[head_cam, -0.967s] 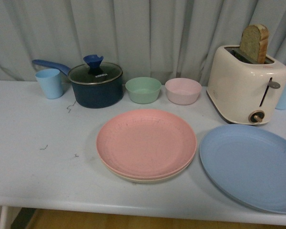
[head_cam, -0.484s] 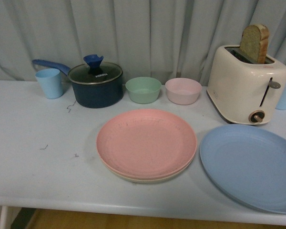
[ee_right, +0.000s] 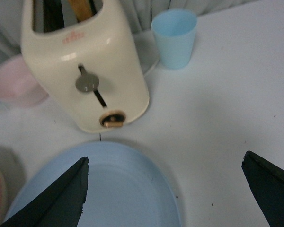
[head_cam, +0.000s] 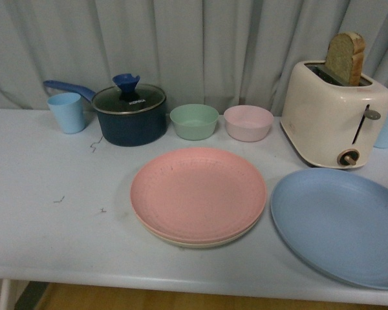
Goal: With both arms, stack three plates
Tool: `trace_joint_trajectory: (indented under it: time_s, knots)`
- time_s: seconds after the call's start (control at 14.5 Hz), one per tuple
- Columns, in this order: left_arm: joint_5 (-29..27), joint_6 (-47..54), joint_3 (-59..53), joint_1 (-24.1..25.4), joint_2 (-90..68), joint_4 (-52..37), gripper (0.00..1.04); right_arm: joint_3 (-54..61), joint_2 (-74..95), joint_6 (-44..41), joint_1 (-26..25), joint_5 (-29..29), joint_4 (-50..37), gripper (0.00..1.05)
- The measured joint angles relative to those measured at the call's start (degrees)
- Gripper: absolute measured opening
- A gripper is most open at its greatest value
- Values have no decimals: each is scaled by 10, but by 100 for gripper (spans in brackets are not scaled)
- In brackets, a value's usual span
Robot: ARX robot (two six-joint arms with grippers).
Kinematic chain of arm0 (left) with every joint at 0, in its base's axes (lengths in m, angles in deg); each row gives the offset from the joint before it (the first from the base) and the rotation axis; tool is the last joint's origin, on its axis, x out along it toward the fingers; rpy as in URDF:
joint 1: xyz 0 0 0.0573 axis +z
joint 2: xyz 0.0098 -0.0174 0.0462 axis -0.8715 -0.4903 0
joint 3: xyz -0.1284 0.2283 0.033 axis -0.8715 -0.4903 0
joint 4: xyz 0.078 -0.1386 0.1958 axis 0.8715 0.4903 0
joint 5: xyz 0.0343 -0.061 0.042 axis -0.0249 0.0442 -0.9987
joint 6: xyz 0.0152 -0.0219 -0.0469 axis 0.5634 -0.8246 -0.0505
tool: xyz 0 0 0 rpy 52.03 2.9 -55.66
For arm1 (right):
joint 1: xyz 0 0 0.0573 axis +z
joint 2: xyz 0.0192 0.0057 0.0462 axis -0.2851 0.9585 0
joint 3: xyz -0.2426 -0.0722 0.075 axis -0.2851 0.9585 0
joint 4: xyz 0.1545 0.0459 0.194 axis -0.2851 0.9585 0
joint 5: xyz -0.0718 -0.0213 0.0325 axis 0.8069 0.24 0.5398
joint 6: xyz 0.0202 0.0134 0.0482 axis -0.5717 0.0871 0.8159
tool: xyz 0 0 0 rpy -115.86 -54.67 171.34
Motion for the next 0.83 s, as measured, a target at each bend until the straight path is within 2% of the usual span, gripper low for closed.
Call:
trace_joint_trajectory:
  time_s: [0.07,0.28,0.83]
  knots:
    - [0,0,0,0,0,0,98,-44,66,-28,30,28,49,98]
    - [0,0,0,0,0,0,98,-64,167,-47,40,40,112,98]
    - [0,0,0,0,0,0,98,-72,236,-43,29,17,100,98]
